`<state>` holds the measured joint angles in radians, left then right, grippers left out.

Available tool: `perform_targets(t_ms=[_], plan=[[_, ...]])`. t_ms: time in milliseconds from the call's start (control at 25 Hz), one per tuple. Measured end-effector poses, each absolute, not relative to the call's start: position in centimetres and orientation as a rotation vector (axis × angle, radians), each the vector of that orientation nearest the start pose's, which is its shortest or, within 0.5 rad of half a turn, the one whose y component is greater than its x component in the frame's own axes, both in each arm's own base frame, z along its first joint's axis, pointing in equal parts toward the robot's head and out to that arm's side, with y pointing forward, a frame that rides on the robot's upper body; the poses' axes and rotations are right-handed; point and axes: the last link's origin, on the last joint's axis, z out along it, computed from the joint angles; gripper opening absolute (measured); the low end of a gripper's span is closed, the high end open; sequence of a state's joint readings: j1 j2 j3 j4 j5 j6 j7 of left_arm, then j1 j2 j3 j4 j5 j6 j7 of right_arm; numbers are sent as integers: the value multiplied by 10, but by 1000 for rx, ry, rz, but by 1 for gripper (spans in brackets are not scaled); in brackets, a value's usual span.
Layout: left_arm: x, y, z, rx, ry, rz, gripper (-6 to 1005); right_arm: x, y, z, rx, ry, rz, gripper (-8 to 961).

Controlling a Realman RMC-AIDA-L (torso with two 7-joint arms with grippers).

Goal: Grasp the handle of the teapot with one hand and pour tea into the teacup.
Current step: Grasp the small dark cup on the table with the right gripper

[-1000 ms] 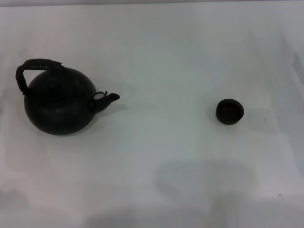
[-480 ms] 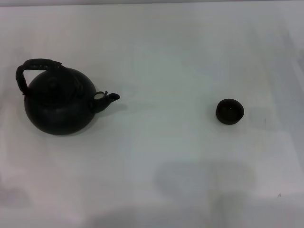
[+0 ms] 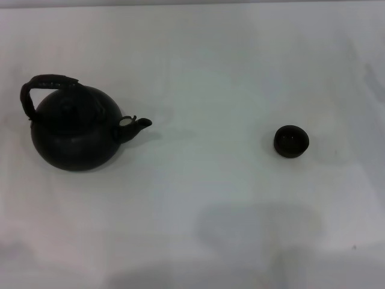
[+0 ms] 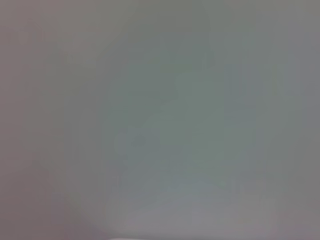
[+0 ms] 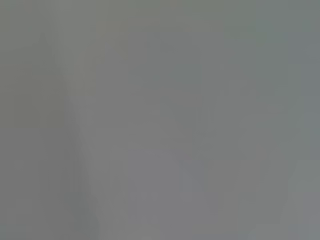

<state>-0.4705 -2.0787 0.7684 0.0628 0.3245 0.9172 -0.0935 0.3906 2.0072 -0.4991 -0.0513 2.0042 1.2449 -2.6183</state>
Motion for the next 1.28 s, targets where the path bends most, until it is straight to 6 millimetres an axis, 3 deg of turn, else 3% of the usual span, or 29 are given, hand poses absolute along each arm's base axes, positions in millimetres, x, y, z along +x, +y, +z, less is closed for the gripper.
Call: perform_targets(t_ms=[160, 200, 400, 640, 880, 1280], plan=[[-406, 326, 33, -1312, -751, -376, 699, 365, 310, 36, -1809, 585, 754, 847], [-408, 324, 33, -1310, -752, -373, 699, 358, 310, 47, -1943, 538, 750, 848], [-413, 318, 34, -1300, -758, -361, 699, 342, 308, 70, -2144, 491, 719, 848], [-410, 322, 35, -1305, -746, -369, 699, 317, 303, 79, -2416, 481, 599, 848], [-406, 326, 34, -1311, -740, -378, 699, 292, 301, 61, -2649, 496, 431, 849], [-408, 322, 31, -1313, -754, -371, 698, 271, 303, 19, -2821, 420, 326, 850]])
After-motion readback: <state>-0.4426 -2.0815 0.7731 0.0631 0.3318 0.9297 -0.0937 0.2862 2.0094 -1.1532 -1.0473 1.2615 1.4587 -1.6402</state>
